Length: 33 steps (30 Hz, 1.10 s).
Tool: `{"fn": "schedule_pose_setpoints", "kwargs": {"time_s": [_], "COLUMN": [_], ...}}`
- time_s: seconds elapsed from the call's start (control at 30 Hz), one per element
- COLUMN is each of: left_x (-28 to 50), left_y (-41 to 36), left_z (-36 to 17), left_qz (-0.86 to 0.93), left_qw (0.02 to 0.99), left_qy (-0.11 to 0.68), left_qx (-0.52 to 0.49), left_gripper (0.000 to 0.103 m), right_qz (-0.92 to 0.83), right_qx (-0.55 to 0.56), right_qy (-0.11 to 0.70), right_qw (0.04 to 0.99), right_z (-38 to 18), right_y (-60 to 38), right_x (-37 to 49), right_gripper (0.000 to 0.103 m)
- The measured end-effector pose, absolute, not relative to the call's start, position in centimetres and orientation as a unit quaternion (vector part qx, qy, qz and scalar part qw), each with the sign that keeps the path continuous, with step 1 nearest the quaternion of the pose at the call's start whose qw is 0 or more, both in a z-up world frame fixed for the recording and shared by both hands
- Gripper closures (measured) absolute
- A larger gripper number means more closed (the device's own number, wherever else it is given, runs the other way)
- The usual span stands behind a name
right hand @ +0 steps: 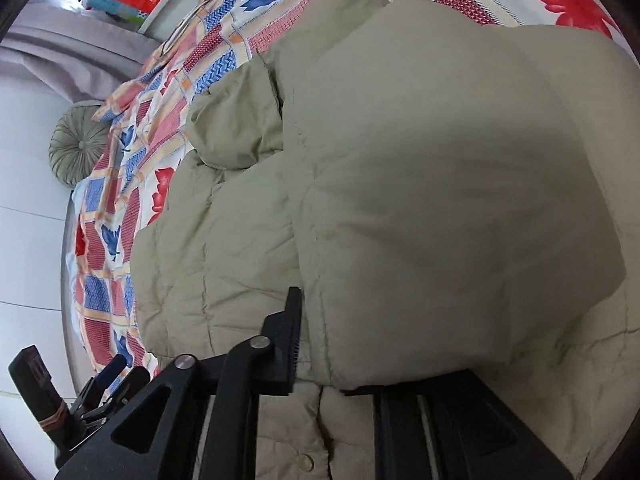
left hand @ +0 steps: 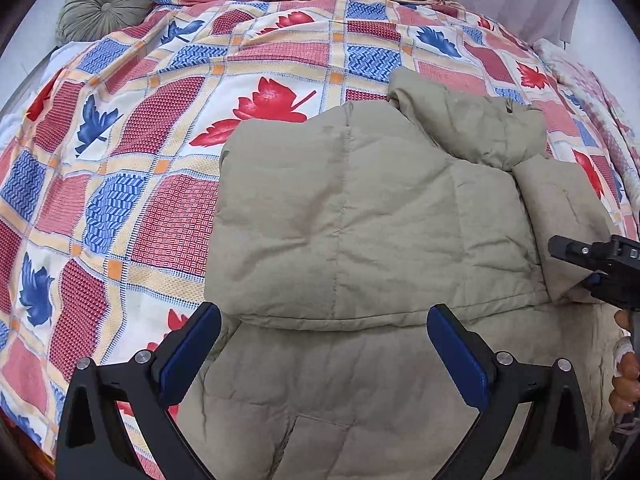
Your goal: Fold large clothes
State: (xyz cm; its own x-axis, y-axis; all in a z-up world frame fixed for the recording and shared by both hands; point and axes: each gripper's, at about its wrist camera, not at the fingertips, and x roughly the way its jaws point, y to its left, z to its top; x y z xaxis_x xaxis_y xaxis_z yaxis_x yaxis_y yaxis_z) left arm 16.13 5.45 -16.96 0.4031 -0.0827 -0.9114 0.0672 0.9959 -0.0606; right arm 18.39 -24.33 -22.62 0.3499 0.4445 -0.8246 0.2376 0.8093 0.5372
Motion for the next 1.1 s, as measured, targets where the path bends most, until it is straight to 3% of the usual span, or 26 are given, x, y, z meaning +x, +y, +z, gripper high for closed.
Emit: {"fn": "schedule_pose_setpoints", "kwargs": {"time_s": [0.07, 0.2, 0.37, 0.47, 0.57, 0.67, 0.73, 0.77, 0.8, 0.87, 1.1], "left_x": [16.3, 17.3, 18.0, 18.1, 18.2, 18.5, 18.7, 18.8, 18.9, 19.1, 21.1], "left_y": [5.2, 5.8, 7.2, 8.7, 9.9, 10.2, 9.9, 9.6, 9.2, 8.1, 2.7], "left_z": [-16.7, -16.0, -15.0, -14.6, -14.4, -14.6, -14.9, -15.1, -15.4, -15.8, -19.7], "left_qz": [-0.052, -0.062, -0.07, -0.087, -0.111, -0.137, -0.152, -0.164, -0.173, -0.19, -0.245], "left_qw": [0.838, 0.84, 0.845, 0.842, 0.835, 0.824, 0.815, 0.809, 0.803, 0.792, 0.739], "left_qy": [0.543, 0.538, 0.528, 0.526, 0.526, 0.527, 0.531, 0.534, 0.536, 0.541, 0.581], "left_qx": [-0.011, -0.034, -0.051, -0.082, -0.118, -0.154, -0.173, -0.185, -0.195, -0.211, -0.238], "left_gripper": [0.0, 0.0, 0.0, 0.0, 0.0, 0.0, 0.0, 0.0, 0.0, 0.0, 0.0], "right_qz": [0.073, 0.048, -0.019, -0.033, 0.006, 0.089, 0.11, 0.108, 0.108, 0.118, 0.062], "right_qx": [0.3, 0.32, 0.398, 0.454, 0.428, 0.319, 0.253, 0.222, 0.207, 0.216, 0.161], "right_qy": [0.556, 0.519, 0.482, 0.453, 0.452, 0.486, 0.515, 0.531, 0.545, 0.552, 0.576], "right_qw": [0.772, 0.791, 0.78, 0.767, 0.782, 0.809, 0.811, 0.81, 0.805, 0.796, 0.799], "right_z": [-20.4, -17.0, -16.7, -17.1, -16.1, -14.9, -15.1, -15.5, -16.0, -16.5, -17.4], "right_y": [-24.8, -26.9, -31.0, -32.1, -29.2, -22.3, -18.6, -17.1, -16.1, -15.9, -22.0], "right_x": [17.2, 14.2, 13.9, 14.9, 16.8, 18.6, 18.8, 18.8, 18.5, 17.4, 12.2], "right_gripper": [0.045, 0.044, 0.044, 0.085, 0.085, 0.085, 0.082, 0.076, 0.063, 0.054, 0.054]}}
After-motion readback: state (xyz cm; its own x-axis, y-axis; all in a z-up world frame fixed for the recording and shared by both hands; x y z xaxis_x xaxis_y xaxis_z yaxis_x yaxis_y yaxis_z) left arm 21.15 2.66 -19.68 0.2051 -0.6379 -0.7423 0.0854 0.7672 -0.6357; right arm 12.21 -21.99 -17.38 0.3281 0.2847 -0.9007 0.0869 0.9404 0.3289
